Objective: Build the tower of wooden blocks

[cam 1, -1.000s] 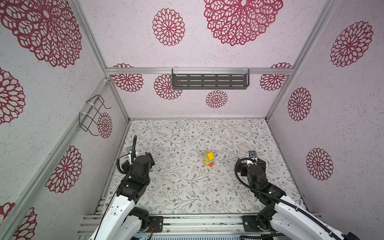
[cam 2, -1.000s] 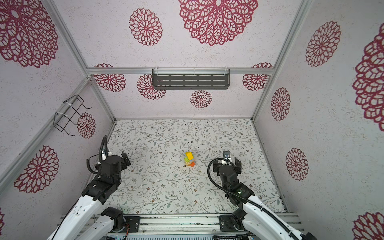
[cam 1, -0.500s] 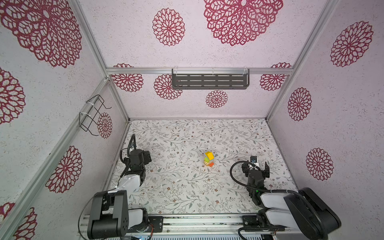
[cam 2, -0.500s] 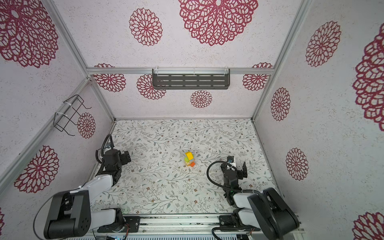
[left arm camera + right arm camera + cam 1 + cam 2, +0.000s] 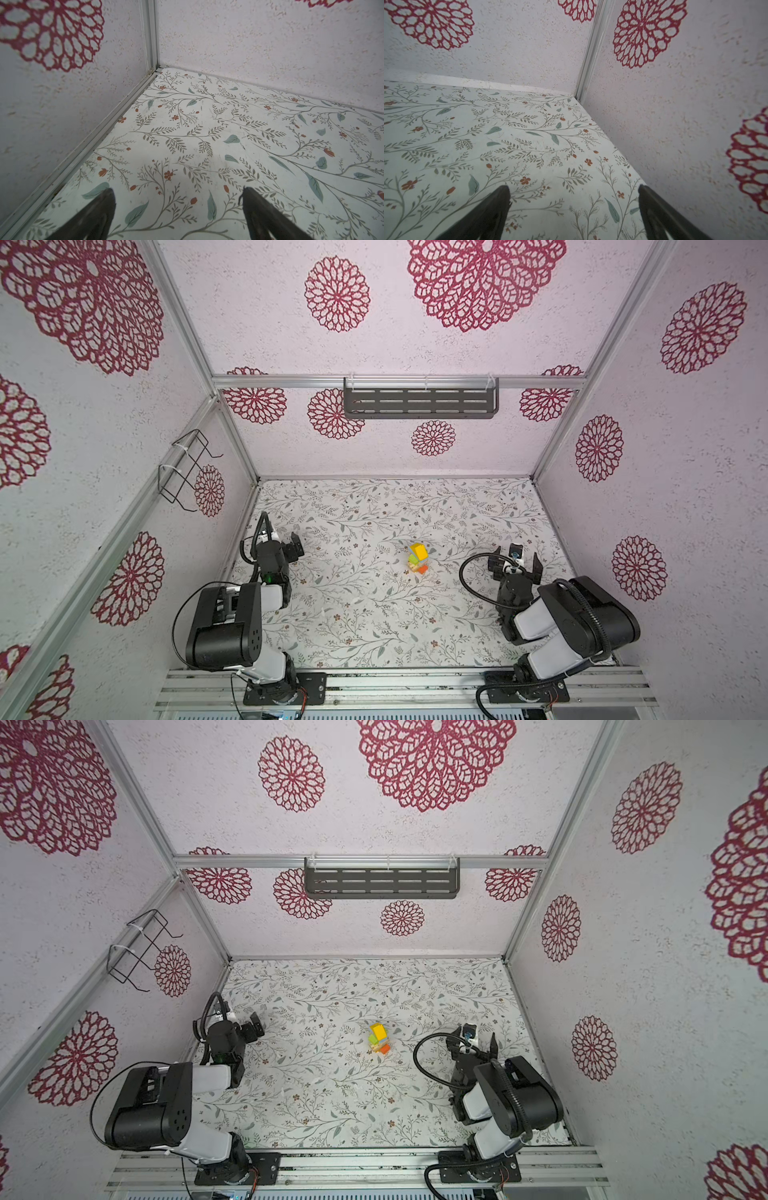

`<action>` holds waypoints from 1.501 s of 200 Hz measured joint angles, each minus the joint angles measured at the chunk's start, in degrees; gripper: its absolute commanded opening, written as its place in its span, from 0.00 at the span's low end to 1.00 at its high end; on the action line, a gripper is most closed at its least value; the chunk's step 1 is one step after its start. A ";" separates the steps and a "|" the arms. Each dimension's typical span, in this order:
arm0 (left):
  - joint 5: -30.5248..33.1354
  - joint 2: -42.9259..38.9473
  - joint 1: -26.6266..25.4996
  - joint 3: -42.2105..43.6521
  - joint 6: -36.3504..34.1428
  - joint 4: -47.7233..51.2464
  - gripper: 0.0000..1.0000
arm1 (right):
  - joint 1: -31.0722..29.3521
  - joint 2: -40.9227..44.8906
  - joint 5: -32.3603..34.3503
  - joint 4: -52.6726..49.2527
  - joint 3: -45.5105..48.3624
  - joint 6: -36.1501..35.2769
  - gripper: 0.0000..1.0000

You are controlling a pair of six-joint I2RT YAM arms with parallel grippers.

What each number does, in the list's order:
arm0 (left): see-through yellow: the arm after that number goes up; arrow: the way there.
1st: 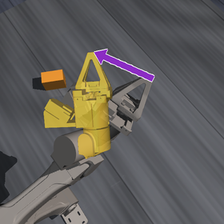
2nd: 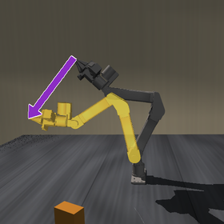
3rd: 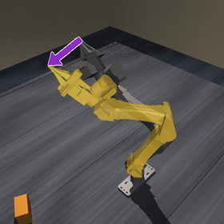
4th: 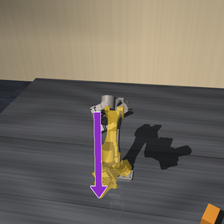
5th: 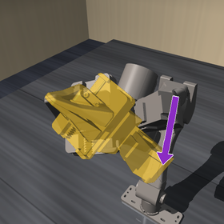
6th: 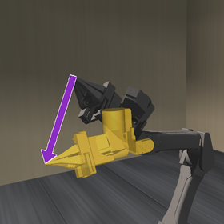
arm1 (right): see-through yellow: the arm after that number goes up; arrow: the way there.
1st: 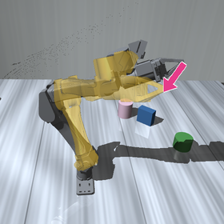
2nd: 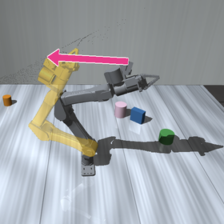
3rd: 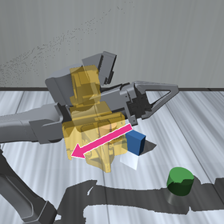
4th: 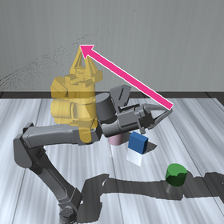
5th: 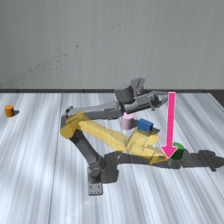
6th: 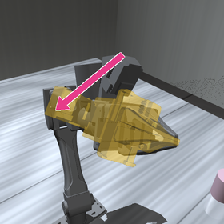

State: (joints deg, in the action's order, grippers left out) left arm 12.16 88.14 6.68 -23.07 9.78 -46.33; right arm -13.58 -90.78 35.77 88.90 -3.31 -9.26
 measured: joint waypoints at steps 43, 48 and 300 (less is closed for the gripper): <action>0.79 0.09 -0.55 -0.15 -0.61 -2.40 0.97 | 3.72 -1.38 -6.97 -1.84 -1.46 2.54 0.99; 0.70 0.09 -0.52 -0.35 -0.63 -2.38 0.97 | 4.09 -1.03 -7.93 -3.43 -2.60 3.10 0.99; -0.76 0.09 -0.15 -0.83 -0.79 -2.32 0.97 | 10.36 1.60 -19.32 -20.39 -10.62 8.90 0.99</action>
State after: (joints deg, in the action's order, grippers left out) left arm 11.40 88.23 6.52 -23.90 8.99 -48.64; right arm -3.22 -89.19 16.45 68.51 -13.93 -0.36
